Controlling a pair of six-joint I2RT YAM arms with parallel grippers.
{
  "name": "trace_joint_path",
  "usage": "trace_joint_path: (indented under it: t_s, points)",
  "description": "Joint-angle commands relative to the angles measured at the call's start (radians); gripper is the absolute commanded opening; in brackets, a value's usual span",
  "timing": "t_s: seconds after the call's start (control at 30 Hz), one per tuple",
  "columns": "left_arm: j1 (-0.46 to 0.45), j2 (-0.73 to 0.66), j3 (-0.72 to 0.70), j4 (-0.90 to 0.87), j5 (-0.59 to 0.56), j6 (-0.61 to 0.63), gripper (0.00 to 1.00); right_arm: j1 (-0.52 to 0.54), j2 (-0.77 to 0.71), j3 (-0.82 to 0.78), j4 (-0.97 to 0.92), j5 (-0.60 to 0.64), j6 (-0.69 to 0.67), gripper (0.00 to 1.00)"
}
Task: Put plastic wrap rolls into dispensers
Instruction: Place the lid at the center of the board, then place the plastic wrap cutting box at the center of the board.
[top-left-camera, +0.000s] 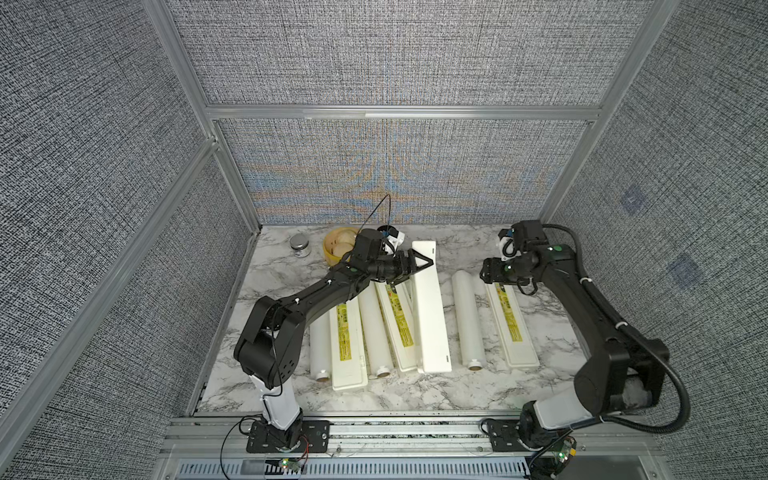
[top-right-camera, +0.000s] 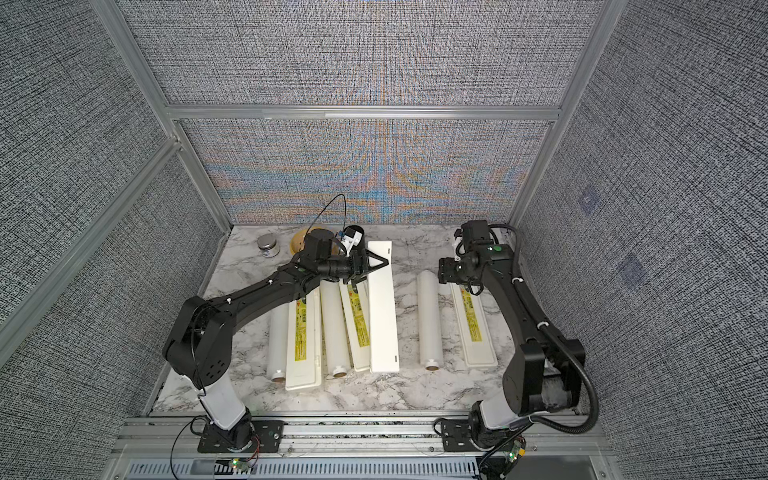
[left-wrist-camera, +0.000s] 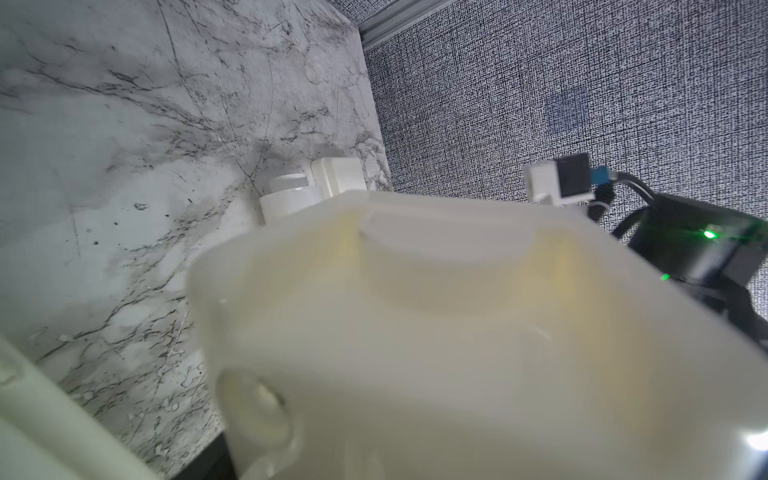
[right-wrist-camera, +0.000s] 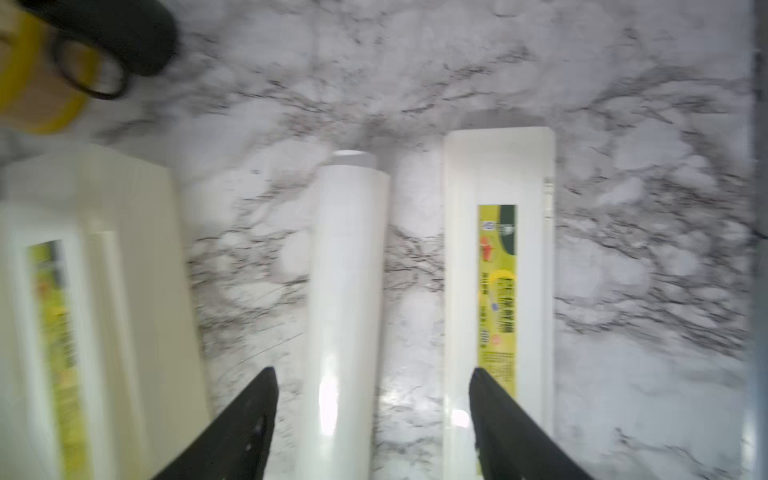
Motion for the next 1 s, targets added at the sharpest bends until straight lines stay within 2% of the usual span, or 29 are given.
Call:
trace_joint_path:
  t_s: [0.0,0.13,0.2,0.3,0.43,0.5,0.63,0.77,0.9,0.93,0.97]
  points:
    - [-0.008,0.019,0.035,0.007,-0.001,-0.011,0.61,-0.004,-0.085,-0.041,0.091,-0.395,0.107,0.75]
    - [-0.021,0.039,0.089,0.016,0.003,-0.025,0.61,0.002,-0.156,-0.128,0.285,-0.661,0.264,0.75]
    - [-0.029,0.048,0.109,0.035,0.013,-0.038,0.61,0.012,-0.166,-0.172,0.374,-0.738,0.324,0.76]
    - [-0.043,0.055,0.127,0.072,0.031,-0.061,0.61,0.038,-0.168,-0.233,0.51,-0.83,0.417,0.76]
    - [-0.052,0.06,0.129,0.143,0.048,-0.11,0.61,0.094,-0.158,-0.285,0.655,-0.894,0.514,0.76]
    - [-0.056,0.066,0.132,0.181,0.059,-0.136,0.61,0.12,-0.148,-0.299,0.718,-0.906,0.558,0.72]
    - [-0.059,0.076,0.12,0.346,0.101,-0.228,0.62,0.133,-0.126,-0.304,0.762,-0.931,0.586,0.49]
    - [-0.059,0.064,0.107,0.43,0.137,-0.258,0.66,0.124,-0.116,-0.309,0.817,-0.953,0.622,0.24]
    - [-0.058,0.034,0.088,0.472,0.167,-0.258,0.8,0.091,-0.11,-0.313,0.867,-0.967,0.671,0.04]
    - [-0.055,0.027,0.081,0.476,0.166,-0.26,0.86,0.08,-0.109,-0.315,0.871,-0.967,0.676,0.01]
    - [-0.049,0.02,0.075,0.481,0.166,-0.262,1.0,0.068,-0.108,-0.315,0.872,-0.97,0.682,0.0]
